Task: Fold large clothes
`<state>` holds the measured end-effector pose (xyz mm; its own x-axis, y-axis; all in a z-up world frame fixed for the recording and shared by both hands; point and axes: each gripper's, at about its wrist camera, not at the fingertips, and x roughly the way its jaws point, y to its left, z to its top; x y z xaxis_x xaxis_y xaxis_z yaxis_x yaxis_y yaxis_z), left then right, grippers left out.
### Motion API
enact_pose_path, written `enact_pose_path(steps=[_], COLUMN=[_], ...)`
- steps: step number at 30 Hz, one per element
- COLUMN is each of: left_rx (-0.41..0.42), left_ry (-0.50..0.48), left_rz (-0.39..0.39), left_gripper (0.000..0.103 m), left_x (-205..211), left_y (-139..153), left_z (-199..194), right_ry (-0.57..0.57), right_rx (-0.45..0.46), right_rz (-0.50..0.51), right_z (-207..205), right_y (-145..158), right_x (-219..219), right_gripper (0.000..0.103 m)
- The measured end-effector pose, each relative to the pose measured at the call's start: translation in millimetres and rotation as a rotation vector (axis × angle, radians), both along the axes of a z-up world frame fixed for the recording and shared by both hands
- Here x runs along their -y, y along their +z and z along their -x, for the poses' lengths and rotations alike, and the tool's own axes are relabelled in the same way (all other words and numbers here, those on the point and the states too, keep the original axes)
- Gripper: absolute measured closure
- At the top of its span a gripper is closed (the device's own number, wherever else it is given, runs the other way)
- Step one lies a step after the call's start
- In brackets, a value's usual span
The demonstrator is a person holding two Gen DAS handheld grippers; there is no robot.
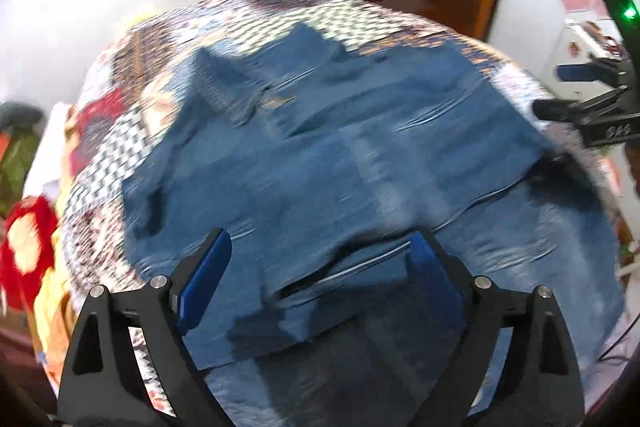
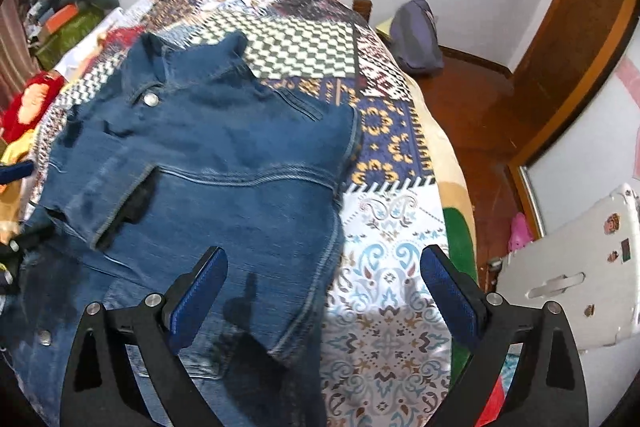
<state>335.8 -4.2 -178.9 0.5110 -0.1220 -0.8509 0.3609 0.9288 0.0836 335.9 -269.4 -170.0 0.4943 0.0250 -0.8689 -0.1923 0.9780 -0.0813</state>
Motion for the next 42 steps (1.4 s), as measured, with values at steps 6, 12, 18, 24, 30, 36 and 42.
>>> enact_pose_path(steps=[6,12,18,24,30,36,42], left_rx=[-0.045,-0.091,-0.015,0.049,0.075,-0.018,-0.114], left_ry=[0.000,0.111,0.138,0.219,0.307,0.407,0.465], left_rz=[0.023,0.008,0.045,0.112,0.091,0.119,0.021], left_gripper=[0.012,0.026,0.064,0.095,0.096,0.096,0.095], left_x=[42.0,40.1,12.9,-46.1,-103.6,-157.2,-182.7], left_y=[-20.0,-48.5,-22.2,16.8,27.3,-3.4,-47.3], left_z=[-32.6,-50.2,-44.1,-35.9,-24.4,-21.8,-15.6], right_ry=[0.001,-0.022,-0.053,-0.067,-0.069,-0.073,-0.066], right_rx=[-0.046,-0.113,-0.188,-0.193,-0.192,-0.182,-0.174], right_rz=[-0.054,-0.078,-0.140,-0.173,-0.152,-0.137,-0.110], right_z=[-0.9,0.6,-4.0,-6.6,-9.7,-10.5,-10.9], right_y=[-10.8,-32.5,-51.9,-53.2,-54.0,-50.4,-47.1], right_x=[-3.4,1.5,8.9,9.7,7.7,4.4,1.6], right_gripper=[0.007,0.007,0.007,0.007,0.007,0.007,0.007])
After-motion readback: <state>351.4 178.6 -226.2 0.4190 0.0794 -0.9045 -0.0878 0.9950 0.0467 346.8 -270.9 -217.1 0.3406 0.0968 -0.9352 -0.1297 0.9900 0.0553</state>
